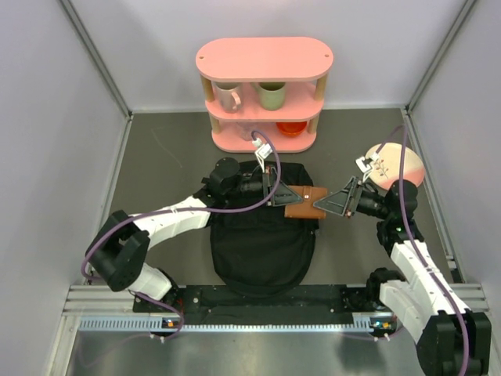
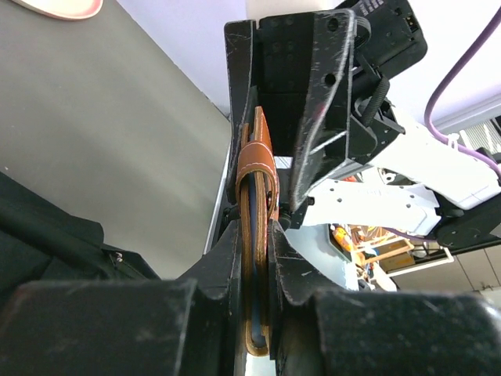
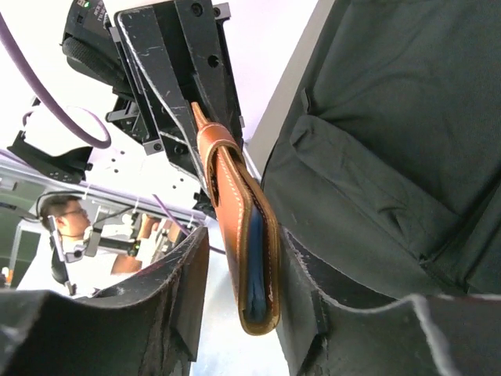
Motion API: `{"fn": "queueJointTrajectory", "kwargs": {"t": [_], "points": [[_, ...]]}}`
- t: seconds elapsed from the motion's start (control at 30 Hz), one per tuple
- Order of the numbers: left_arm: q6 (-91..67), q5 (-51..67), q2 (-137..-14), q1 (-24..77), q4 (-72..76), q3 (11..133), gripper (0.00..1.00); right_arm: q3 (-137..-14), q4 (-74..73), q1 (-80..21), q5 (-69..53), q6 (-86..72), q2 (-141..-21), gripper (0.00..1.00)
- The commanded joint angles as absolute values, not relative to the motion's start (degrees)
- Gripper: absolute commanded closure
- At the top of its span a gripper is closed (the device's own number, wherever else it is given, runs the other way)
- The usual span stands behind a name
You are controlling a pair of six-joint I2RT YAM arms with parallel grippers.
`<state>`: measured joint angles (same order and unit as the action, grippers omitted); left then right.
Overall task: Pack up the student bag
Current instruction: Place the personal item in the student bag.
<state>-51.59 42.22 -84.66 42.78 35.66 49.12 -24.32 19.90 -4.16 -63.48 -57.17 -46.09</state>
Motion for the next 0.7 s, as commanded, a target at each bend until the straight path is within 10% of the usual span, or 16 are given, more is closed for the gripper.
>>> {"fn": "queueJointTrajectory", "kwargs": {"t": [0.0, 0.13, 0.27, 0.43, 0.67], "points": [[-52.6, 42.8, -84.9, 42.9, 41.7, 51.0, 1.00, -23.8, 26.2, -4.8, -65.5, -59.2, -46.4, 0.65], [-52.5, 42.9, -85.0, 42.8, 41.3, 50.9, 1.00, -23.6, 26.0, -4.8, -65.3, -59.2, -46.3, 1.00], [-48.5, 41.4, -83.9, 42.9, 34.8, 50.8, 0.40, -23.8, 21.3, -4.8, -61.2, -56.9, -45.9, 1.00], [-31.2, 20.0, -75.5, 42.7, 5.1, 52.5, 0.04, -26.8, -3.3, -4.7, -48.8, -44.3, -42.2, 1.00], [-16.6, -7.5, -76.1, 41.1, -21.3, 62.3, 0.01, -25.4, -9.0, -4.8, -38.4, -45.5, -36.9, 1.00]]}}
